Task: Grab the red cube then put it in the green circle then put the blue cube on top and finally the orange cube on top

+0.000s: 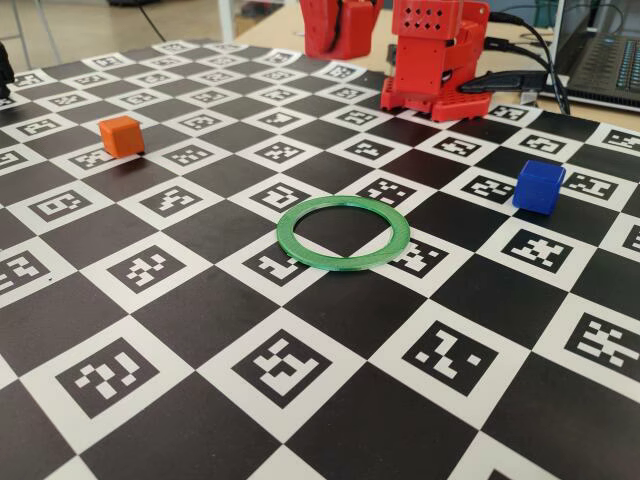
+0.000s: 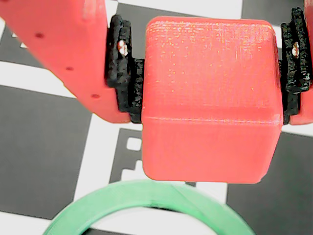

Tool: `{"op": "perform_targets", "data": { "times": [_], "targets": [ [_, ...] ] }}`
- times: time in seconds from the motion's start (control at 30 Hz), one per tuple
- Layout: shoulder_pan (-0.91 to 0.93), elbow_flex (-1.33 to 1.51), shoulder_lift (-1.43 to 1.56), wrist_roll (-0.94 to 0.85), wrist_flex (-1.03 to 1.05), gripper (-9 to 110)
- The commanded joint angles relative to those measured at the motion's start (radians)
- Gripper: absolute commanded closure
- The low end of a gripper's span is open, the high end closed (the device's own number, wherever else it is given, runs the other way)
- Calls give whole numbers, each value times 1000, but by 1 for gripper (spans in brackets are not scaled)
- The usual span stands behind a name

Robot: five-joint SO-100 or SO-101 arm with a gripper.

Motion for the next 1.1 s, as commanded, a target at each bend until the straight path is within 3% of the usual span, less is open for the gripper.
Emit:
{"op": "perform_targets", "data": {
  "times": [0.0, 0.4, 1.07],
  "targets": [
    [-38, -58, -21, 54, -55, 98],
    [-14, 176, -69, 80, -314, 98],
    [21, 411, 60, 67, -474, 99]
  ]
}}
